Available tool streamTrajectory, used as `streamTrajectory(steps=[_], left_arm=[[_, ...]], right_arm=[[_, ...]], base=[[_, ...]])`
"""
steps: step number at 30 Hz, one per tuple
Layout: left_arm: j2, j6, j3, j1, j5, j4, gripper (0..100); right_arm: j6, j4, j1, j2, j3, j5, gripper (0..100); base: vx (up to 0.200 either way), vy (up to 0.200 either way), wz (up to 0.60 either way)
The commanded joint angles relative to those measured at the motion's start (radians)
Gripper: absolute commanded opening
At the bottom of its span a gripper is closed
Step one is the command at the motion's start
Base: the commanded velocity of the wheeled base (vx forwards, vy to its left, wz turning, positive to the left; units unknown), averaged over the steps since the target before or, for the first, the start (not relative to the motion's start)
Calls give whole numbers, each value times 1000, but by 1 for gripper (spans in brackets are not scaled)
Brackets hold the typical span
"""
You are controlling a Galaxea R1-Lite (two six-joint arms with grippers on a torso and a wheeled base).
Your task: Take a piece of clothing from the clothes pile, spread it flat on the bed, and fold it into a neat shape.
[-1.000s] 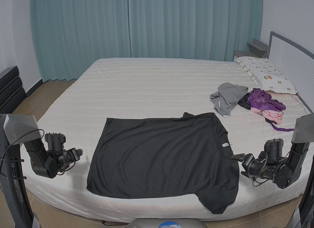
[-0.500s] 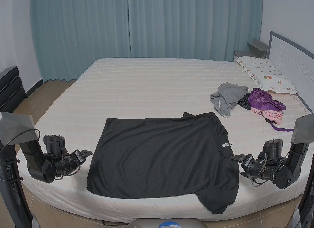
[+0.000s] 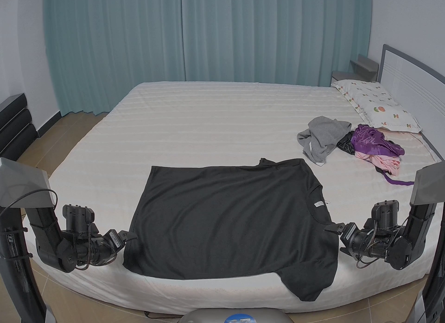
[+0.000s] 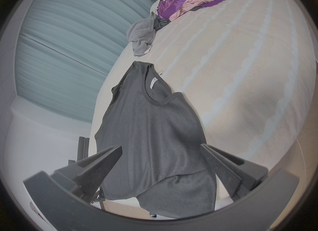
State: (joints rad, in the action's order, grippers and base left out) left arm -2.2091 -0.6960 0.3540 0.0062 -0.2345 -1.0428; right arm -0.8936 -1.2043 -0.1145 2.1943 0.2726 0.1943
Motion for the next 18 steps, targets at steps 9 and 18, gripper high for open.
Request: streamTrajectory(steps=[9,18], left_arm=[[-35,21,-38,-75,57,-88,100],[-93,167,-40,-86,64,-131,100]], right_arm=[[1,0,-1,5,-1,2,100],[1,0,-2,4,0,2,100]], base=[[0,0,0],[0,0,0]])
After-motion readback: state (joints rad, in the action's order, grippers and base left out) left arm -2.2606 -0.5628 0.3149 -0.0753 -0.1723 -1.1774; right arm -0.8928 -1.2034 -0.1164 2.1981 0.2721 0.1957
